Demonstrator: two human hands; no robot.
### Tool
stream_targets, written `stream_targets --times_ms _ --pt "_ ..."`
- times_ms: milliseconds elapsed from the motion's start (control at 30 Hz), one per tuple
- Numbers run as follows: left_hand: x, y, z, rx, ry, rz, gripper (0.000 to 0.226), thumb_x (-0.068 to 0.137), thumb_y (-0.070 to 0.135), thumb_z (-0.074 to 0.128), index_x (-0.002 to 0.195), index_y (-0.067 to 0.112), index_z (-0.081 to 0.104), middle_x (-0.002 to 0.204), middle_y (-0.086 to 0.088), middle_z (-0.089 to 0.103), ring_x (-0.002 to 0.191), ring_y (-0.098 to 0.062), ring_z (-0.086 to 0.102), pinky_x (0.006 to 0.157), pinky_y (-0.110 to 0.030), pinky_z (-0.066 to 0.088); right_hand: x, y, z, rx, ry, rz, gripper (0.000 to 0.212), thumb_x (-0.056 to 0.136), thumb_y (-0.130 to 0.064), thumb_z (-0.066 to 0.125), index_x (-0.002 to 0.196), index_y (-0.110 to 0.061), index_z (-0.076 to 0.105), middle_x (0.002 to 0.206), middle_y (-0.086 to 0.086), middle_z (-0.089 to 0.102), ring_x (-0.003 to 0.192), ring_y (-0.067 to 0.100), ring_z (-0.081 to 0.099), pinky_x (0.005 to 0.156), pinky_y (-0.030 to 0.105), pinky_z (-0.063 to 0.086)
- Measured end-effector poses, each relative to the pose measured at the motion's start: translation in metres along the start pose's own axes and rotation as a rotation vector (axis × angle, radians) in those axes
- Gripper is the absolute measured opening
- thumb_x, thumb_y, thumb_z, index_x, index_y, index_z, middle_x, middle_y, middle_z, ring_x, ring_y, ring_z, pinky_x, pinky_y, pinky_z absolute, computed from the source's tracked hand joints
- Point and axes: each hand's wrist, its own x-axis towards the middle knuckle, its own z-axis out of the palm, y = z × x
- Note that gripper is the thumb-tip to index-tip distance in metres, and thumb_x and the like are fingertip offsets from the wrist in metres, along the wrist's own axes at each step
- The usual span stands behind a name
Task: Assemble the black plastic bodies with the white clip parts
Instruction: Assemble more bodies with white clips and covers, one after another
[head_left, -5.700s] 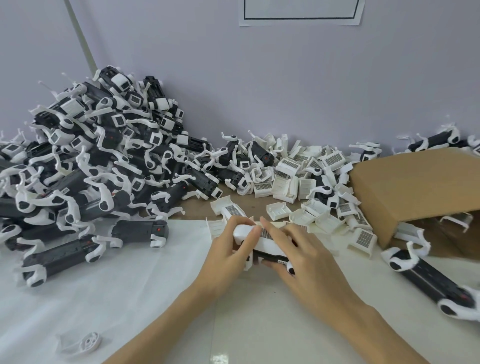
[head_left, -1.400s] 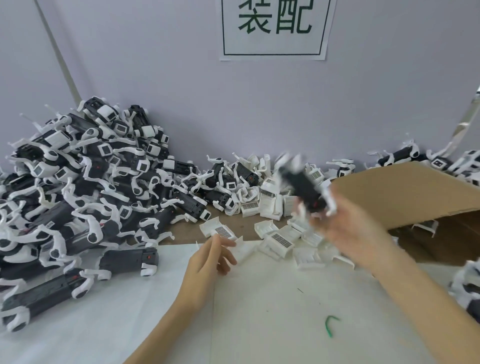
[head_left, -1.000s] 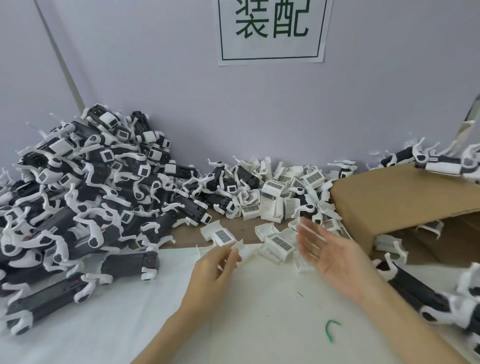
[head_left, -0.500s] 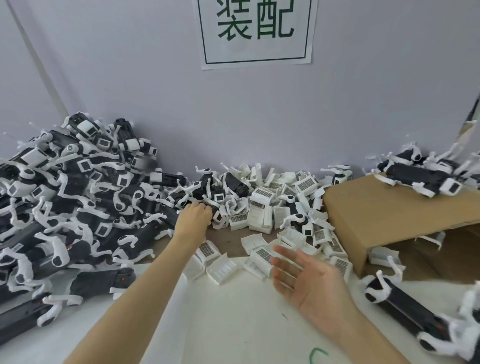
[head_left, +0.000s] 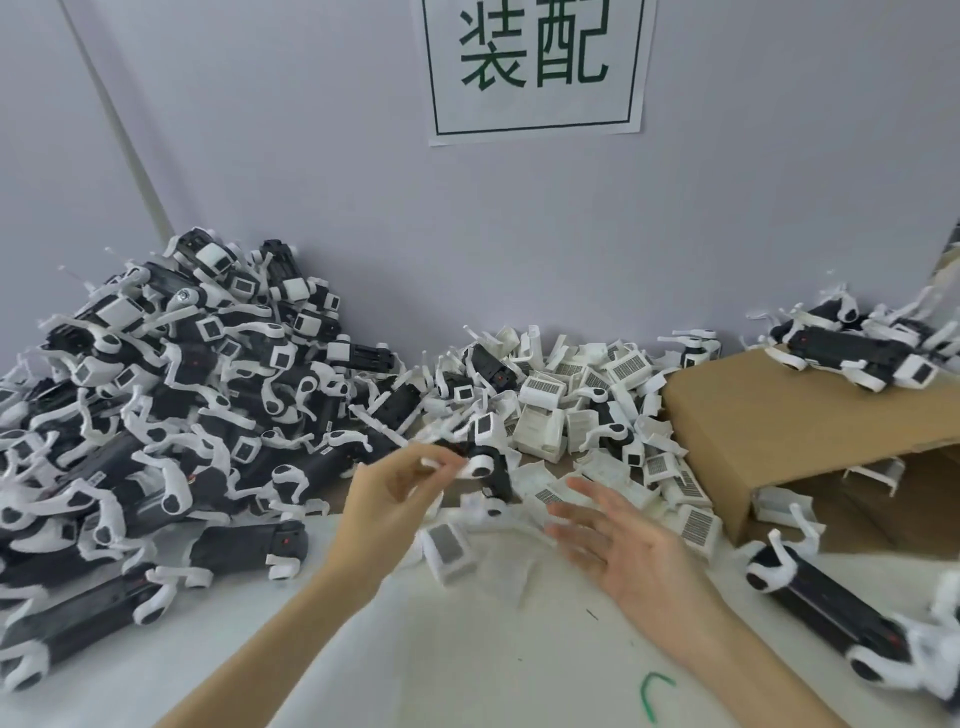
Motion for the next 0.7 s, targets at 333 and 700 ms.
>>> stream_targets --times_ms 333,700 --pt "-0.06 -0.002 0.031 -0.455 0.037 -0.265 0.032 0.081 0.039 0.081 0.107 0.02 0.083 0.108 -0.014 0.08 0.114 -0.023 0.074 0.098 -0.031 0.046 -0.014 0.012 0.023 -0.727 -0.068 -0.191 0.053 0.091 -0.033 0.078 0.14 -0.035 0.058 0.139 -0.018 0.066 0.134 0.003 0.057 0.108 0.028 0.047" --pt "-0.051 0.005 0.026 -0.276 0.021 -0.24 0.024 0.086 0.038 0.081 0.109 0.031 0.077 0.107 -0.005 0.079 0.104 -0.015 0.075 0.083 -0.015 0.053 -0.007 0.02 0.026 -0.775 0.052 -0.31 0.061 0.076 -0.01 0.092 0.128 -0.025 0.062 0.123 -0.008 0.072 0.116 0.012 0.069 0.099 0.027 0.056"
